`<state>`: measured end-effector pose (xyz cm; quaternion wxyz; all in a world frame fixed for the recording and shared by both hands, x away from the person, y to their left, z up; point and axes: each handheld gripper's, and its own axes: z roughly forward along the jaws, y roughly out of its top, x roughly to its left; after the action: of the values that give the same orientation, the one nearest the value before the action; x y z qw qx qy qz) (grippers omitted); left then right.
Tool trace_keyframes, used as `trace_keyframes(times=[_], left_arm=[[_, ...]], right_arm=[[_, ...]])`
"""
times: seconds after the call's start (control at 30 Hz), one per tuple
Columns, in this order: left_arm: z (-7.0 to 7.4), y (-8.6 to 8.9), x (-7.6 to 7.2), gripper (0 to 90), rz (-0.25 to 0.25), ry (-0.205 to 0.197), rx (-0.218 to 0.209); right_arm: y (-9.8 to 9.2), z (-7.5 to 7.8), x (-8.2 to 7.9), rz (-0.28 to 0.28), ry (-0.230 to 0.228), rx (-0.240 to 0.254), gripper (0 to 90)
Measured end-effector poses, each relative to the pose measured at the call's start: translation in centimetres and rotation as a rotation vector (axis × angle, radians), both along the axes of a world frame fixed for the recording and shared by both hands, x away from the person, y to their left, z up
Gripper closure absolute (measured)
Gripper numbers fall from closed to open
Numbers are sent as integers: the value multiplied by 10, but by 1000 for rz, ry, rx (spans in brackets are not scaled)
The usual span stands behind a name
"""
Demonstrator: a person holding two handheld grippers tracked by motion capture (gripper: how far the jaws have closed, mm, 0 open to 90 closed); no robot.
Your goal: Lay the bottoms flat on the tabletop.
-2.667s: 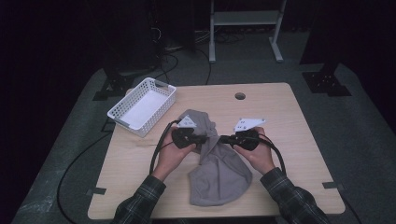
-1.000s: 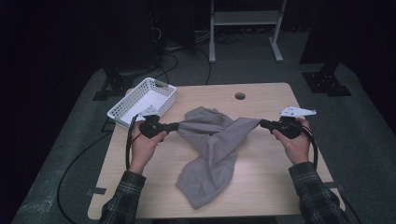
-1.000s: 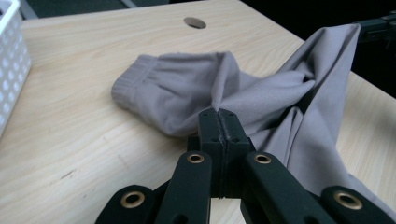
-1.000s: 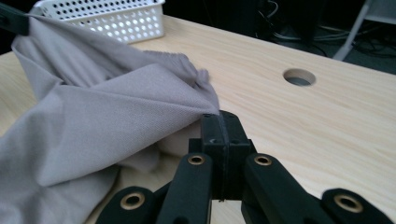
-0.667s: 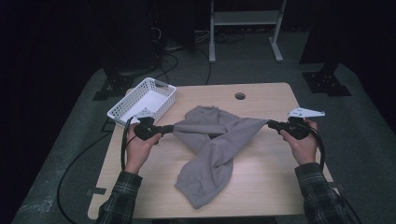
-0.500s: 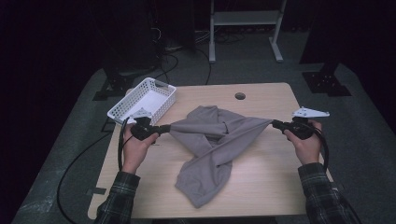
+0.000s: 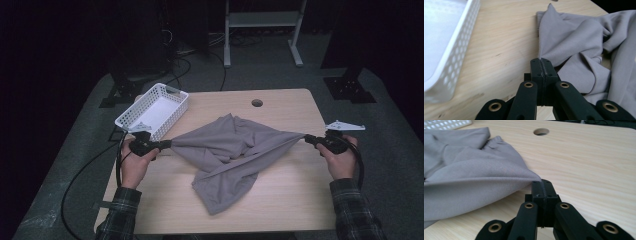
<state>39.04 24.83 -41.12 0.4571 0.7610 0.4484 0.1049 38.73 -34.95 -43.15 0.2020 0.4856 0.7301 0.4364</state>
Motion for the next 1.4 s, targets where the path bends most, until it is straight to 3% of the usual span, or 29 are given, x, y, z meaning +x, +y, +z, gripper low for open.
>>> trace_keyframes(times=[0.33,0.4,0.43,0.53,0.67,0.83,1.13,1.4], left_arm=[[-9,9,-2,899,28,33,16],[-8,8,-2,865,37,25,28],[-7,9,-2,823,36,20,27],[-2,10,-2,726,32,-7,14],[2,2,-3,682,-15,-48,6],[3,-16,-2,682,-72,-80,19],[-6,-63,10,600,-166,-107,85],[-18,-105,28,546,-255,-105,90]], right_arm=[[-11,-4,-2,-37,23,-18,897],[-11,-6,0,-24,34,-9,894],[-11,-7,0,-16,31,-4,832],[-13,-3,-1,-37,-5,21,712],[-8,13,-7,-34,-80,48,670],[17,22,-8,77,-102,57,605],[76,10,6,266,-53,11,551],[122,0,27,428,-10,-7,493]])
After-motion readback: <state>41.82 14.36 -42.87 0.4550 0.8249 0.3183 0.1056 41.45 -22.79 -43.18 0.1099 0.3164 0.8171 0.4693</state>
